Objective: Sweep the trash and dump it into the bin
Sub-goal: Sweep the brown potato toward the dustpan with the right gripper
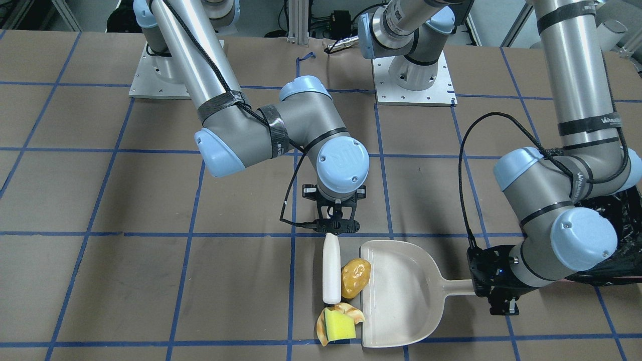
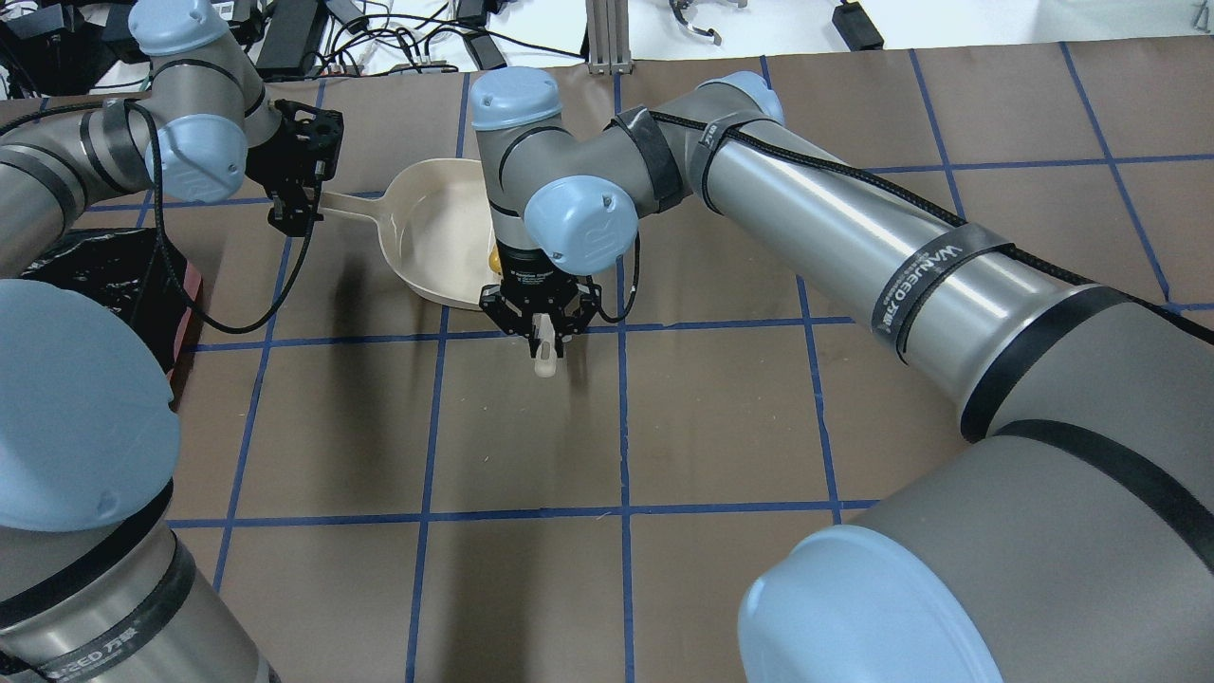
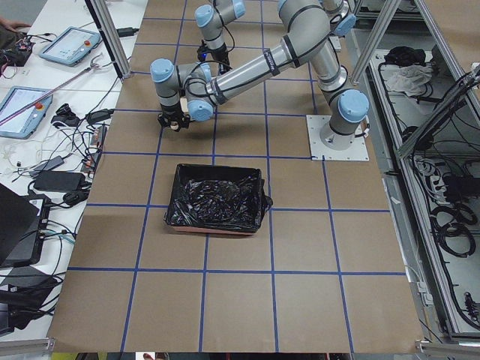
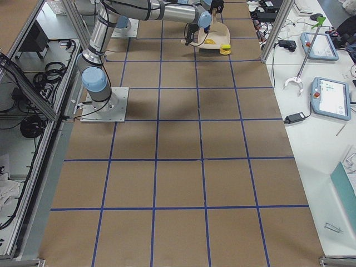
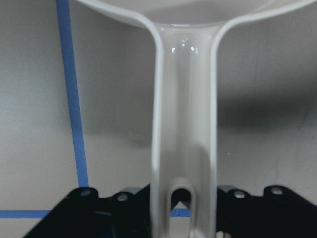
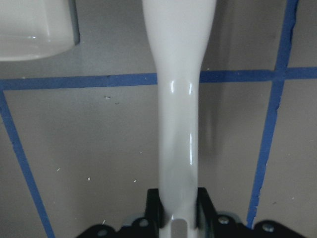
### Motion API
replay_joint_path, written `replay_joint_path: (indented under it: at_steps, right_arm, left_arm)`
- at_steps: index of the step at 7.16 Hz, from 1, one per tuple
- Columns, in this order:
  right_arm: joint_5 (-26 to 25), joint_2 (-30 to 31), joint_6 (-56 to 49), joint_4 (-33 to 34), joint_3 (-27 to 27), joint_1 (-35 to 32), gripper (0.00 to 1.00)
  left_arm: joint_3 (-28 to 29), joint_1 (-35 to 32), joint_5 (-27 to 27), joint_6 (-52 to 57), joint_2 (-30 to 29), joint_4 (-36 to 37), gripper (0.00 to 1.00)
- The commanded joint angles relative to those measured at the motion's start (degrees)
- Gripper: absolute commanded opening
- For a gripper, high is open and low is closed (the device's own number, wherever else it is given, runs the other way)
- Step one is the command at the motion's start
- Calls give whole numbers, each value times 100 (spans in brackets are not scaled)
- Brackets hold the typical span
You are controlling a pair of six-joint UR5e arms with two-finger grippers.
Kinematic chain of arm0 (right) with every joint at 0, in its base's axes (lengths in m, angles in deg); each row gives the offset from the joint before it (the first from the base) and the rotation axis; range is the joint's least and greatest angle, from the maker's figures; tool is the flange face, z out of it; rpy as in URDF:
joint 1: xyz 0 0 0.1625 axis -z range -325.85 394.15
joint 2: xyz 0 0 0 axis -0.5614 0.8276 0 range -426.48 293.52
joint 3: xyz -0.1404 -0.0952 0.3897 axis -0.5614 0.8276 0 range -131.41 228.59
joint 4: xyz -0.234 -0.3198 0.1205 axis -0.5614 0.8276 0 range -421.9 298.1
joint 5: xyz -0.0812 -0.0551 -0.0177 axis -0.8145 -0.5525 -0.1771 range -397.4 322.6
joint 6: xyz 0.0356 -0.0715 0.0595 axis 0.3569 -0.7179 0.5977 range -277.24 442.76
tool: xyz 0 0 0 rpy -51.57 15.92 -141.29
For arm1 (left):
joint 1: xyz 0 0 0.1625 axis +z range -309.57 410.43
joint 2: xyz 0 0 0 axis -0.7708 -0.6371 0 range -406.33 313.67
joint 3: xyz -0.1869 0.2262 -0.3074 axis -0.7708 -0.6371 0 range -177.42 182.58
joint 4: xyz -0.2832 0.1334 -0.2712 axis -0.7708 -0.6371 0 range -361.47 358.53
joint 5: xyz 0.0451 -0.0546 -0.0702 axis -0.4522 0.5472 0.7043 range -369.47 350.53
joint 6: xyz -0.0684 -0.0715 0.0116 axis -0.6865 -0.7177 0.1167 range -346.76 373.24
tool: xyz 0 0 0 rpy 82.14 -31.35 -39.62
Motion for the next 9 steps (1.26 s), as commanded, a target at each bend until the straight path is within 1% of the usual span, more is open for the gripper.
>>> replay_joint_path:
  at_steps: [1, 4, 5, 7, 8, 9]
  right_arm:
    - [129, -9, 88, 11, 73, -56, 2]
    - [200, -157, 263, 81, 178, -196, 2]
    - [313, -184, 377, 98, 222, -197, 2]
    - [376, -237, 623, 133, 345, -266, 2]
    - [541, -298, 746, 238, 407, -293, 2]
    - [604, -342, 835, 265, 503, -311, 2]
  left_arm:
    - [0, 5, 0, 0, 0, 0, 1]
    - [0, -4, 0, -9, 9, 0, 1]
    - [0, -4, 0, -9, 9, 0, 1]
    - [0, -4, 0, -17, 9, 0, 1]
    - [0, -4, 0, 0, 0, 0, 1]
    - [0, -4, 9, 0, 0, 0, 1]
